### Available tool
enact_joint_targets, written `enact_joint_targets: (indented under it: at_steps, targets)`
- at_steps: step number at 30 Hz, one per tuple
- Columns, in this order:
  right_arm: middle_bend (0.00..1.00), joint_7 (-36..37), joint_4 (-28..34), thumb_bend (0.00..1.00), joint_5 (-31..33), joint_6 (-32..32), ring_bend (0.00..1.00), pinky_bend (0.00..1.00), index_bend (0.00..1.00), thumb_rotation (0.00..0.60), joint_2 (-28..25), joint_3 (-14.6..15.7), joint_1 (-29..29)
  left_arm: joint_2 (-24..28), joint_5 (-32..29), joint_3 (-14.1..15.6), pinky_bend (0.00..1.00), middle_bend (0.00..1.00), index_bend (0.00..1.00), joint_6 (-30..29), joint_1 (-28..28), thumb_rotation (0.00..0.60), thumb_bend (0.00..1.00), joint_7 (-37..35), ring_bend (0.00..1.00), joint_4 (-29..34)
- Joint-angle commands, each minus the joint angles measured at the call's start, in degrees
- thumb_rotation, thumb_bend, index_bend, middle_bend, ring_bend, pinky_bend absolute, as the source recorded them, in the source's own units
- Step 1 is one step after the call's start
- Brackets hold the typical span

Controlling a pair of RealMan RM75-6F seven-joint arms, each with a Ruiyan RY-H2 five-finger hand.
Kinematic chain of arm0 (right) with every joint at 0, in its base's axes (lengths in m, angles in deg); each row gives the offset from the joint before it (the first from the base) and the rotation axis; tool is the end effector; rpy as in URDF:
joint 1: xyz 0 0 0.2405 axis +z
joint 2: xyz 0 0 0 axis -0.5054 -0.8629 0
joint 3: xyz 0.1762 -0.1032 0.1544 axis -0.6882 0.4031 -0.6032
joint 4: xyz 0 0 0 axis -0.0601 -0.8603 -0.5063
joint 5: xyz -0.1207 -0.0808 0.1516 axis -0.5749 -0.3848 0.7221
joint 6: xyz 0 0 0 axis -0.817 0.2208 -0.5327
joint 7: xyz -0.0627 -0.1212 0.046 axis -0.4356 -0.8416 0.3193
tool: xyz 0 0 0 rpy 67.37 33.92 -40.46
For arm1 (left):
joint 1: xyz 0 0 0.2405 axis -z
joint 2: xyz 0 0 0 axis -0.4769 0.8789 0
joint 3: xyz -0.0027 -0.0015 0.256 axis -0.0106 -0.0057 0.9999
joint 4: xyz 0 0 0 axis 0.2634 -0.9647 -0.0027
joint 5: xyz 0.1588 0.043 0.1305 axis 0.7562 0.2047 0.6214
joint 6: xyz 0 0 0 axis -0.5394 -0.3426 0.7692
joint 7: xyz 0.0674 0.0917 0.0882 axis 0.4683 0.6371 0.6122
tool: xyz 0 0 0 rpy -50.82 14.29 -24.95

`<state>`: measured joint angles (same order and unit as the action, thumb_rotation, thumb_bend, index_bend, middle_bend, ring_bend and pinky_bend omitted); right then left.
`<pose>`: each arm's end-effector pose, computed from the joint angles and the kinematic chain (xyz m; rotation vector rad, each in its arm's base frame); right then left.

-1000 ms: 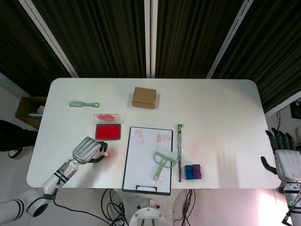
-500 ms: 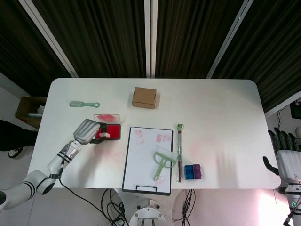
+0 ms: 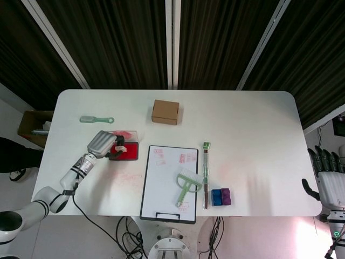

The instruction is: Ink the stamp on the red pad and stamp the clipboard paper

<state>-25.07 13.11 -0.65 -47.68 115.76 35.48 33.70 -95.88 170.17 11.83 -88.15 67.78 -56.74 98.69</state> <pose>-0.3246 -0.1766 0.1704 1.3663 -0.8453 0.7738 -0.2487 0.3678 -0.0155 -1.9133 -0.9843 -1.0113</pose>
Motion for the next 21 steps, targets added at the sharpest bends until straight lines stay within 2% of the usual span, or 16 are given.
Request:
enact_joint_targets:
  at_steps: [1,21]
  targets:
    - [0.0,-0.06,0.0,0.26,0.05,0.11,0.0,0.0,0.0,0.6,0.02,0.01,0.04,-0.42,-0.03,0.2,1.0,0.64,0.64,-0.06,0.3,0.6,0.44,-0.38,1.0,-0.65]
    - [0.0,-0.93,0.26,0.27,0.35,1.29,0.0,0.0,0.0,0.6,0.35,0.12,0.6,-3.62,-0.33,2.02,1.0,0.67,0.67,0.98,0.69,0.6,0.45,-4.18,1.0,-6.29]
